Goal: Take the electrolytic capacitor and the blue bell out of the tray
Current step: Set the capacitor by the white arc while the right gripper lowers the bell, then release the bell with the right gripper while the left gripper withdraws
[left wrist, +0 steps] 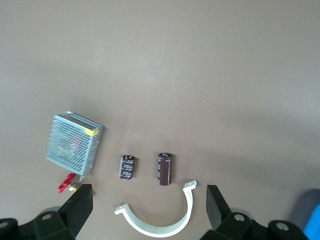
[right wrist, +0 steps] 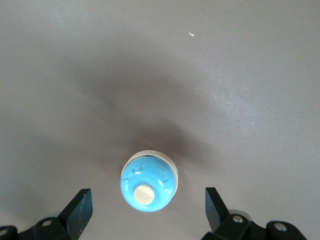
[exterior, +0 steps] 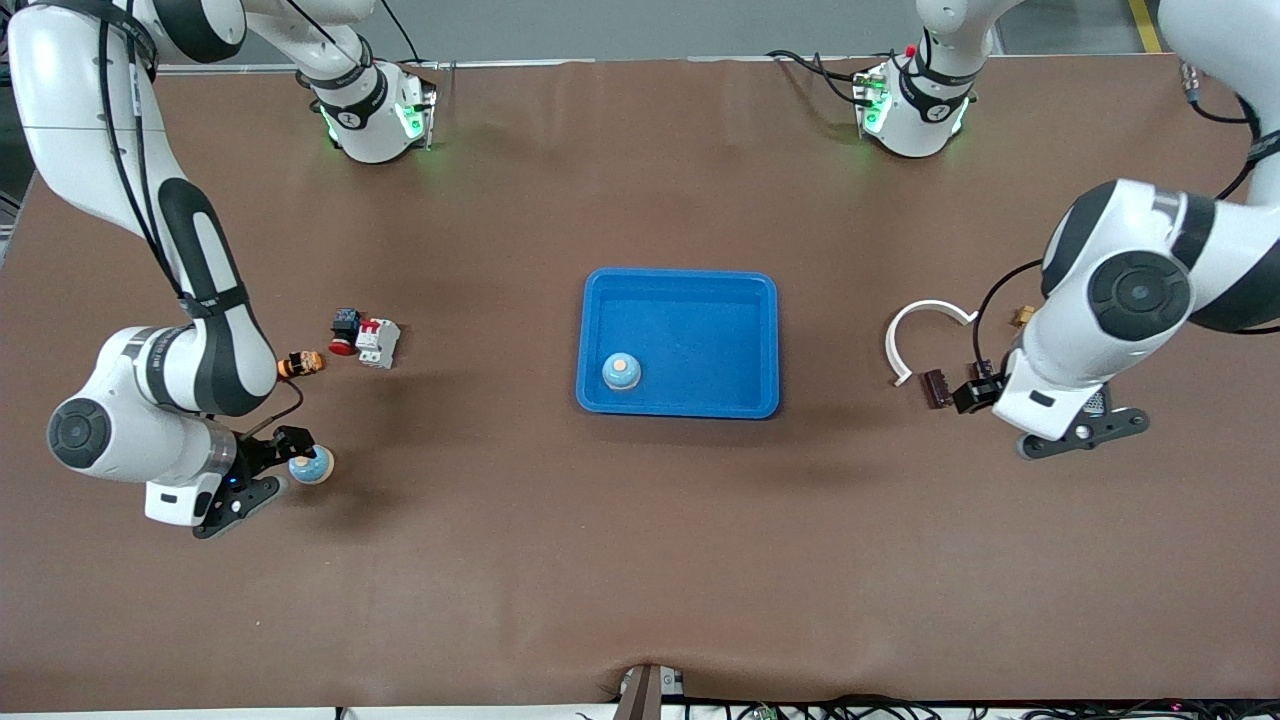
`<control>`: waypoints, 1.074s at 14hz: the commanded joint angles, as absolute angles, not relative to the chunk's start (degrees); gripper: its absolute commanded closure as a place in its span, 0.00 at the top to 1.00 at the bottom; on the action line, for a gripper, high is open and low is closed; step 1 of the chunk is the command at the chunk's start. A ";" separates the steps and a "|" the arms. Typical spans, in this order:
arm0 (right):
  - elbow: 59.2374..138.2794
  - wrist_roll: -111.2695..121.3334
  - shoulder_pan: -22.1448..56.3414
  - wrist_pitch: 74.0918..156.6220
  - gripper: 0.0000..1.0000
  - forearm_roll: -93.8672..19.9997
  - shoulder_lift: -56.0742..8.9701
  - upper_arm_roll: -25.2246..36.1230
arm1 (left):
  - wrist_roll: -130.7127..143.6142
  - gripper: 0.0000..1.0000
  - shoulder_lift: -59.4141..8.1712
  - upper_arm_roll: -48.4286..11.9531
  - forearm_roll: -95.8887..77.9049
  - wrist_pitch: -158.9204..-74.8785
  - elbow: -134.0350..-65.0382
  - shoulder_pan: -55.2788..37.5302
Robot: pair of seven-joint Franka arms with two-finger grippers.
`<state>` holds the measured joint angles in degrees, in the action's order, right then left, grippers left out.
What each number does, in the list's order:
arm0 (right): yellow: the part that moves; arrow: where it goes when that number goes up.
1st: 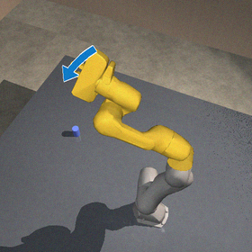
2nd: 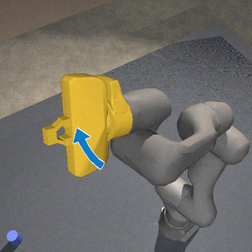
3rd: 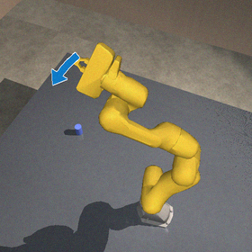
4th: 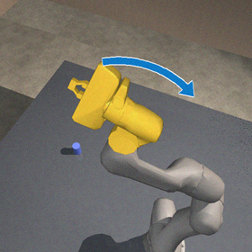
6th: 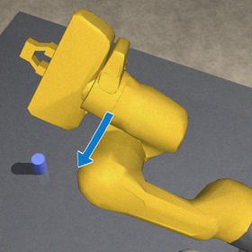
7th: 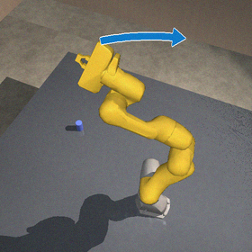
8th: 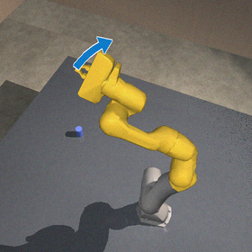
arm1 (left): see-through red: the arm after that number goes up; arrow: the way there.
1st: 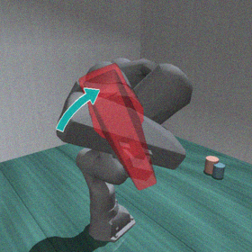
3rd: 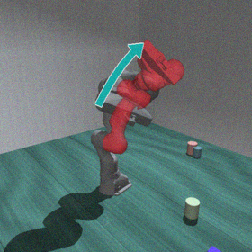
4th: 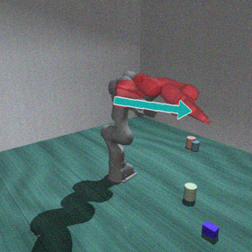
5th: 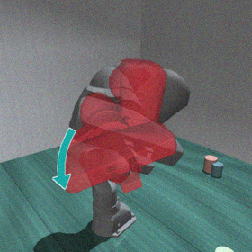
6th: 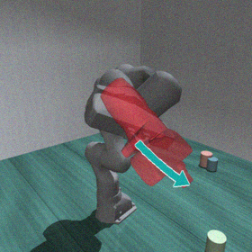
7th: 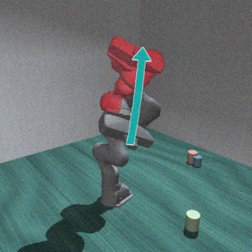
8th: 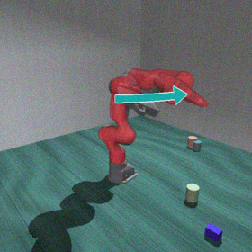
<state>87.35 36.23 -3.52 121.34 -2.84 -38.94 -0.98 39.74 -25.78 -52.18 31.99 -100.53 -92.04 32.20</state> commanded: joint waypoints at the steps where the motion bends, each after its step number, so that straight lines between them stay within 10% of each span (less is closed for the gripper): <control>1: 84.91 29.82 -3.43 115.33 1.00 -3.69 -37.27 -2.02 | 39.46 1.00 -26.54 -54.84 31.20 -94.06 -85.62 32.52; 8: 84.73 10.57 -0.19 113.91 1.00 -4.48 -32.79 -4.66 | 31.31 1.00 -24.09 -56.70 24.81 -90.97 -80.43 33.57; 15: 84.82 -13.68 9.74 112.41 1.00 -4.48 -29.27 -4.66 | 12.15 1.00 -10.39 -20.27 4.93 -89.75 -80.68 12.96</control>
